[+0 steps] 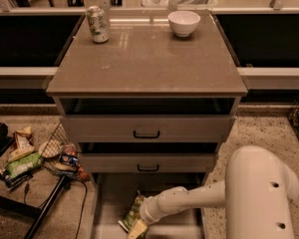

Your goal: Pick green jalapeno chip bag from bottom drawer and place on counter

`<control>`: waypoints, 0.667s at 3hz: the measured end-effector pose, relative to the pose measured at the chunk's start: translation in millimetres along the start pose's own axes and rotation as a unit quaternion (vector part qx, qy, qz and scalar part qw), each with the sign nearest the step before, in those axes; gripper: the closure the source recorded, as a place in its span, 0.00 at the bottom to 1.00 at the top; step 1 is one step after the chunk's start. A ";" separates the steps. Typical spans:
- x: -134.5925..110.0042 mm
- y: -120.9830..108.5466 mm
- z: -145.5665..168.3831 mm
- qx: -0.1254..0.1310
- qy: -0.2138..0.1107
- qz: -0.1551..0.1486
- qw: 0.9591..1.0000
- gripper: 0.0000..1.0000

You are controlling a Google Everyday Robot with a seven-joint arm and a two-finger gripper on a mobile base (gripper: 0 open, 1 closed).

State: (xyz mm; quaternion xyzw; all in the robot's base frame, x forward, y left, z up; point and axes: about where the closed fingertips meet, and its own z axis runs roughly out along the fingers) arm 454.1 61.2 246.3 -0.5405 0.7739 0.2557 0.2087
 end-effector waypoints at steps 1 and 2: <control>7.1 5.6 56.7 -0.045 -0.017 -0.012 0.999 0.00; 16.4 -0.1 108.1 -0.072 -0.027 -0.020 0.997 0.18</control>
Offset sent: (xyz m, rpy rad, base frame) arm 0.0388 0.0776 -0.1487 0.1340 0.0572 0.1212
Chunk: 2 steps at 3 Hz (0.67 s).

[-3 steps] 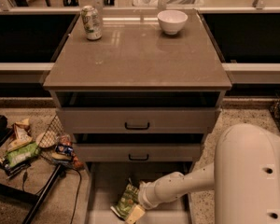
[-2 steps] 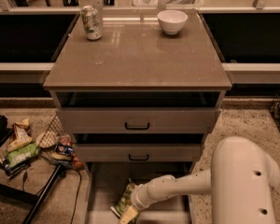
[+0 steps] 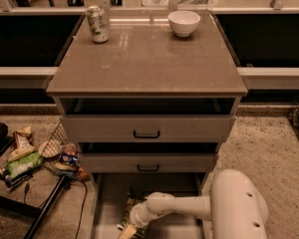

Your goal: Pick green jalapeno chip bag from bottom drawer and place on counter

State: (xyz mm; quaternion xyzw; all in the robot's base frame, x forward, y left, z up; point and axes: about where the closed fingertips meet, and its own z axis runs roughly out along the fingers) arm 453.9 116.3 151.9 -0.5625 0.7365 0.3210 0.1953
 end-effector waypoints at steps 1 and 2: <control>-5.8 -46.0 15.8 0.013 0.008 -0.030 0.999 0.49; -16.9 -70.8 17.5 0.021 0.022 -0.051 0.998 0.72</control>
Offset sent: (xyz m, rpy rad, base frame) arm 0.1084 0.0155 -0.0172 -0.0828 -0.1434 0.0830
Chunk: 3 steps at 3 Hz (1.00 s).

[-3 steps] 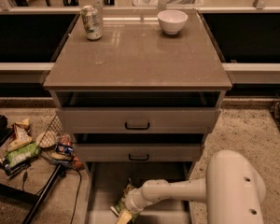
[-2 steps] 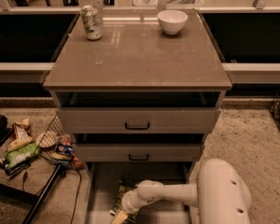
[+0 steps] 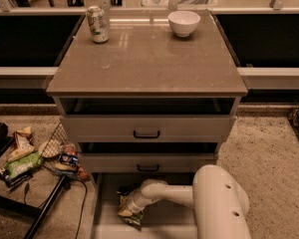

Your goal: Pick green jalapeno chip bag from bottom drawer and place on counter

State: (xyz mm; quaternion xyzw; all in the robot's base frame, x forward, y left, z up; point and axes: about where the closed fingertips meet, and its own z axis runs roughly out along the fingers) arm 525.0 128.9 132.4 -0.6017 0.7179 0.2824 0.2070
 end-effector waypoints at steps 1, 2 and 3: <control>-0.1 1.2 1.5 -0.001 -0.001 0.001 1.000 0.96; -3.7 4.4 4.2 -0.005 -0.012 0.001 1.000 1.00; -53.0 1.4 -47.9 0.034 -0.051 -0.024 0.998 1.00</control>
Offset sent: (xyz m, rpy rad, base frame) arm -0.0022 0.0098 0.0038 0.0573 -0.0001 0.0014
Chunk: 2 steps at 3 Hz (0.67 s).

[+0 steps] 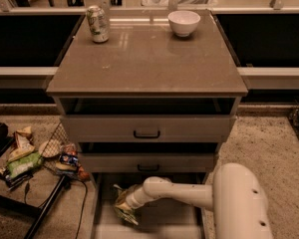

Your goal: Pick green jalapeno chip bag from bottom drawer and place on counter

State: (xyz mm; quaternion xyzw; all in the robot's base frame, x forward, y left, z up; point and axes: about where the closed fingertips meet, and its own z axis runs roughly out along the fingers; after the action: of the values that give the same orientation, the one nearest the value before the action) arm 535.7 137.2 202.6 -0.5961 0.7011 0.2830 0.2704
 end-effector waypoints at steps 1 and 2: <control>-50.3 -11.2 -71.8 0.054 -0.017 -0.008 0.998 1.00; -97.4 2.8 -146.2 0.088 -0.038 0.012 0.995 1.00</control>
Offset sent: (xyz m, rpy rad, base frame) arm -0.0970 -0.0462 0.3496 0.0346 -0.1798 -0.0569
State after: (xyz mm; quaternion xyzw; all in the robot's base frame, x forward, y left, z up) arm 540.8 98.9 374.0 -0.5502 0.7195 0.2458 0.3451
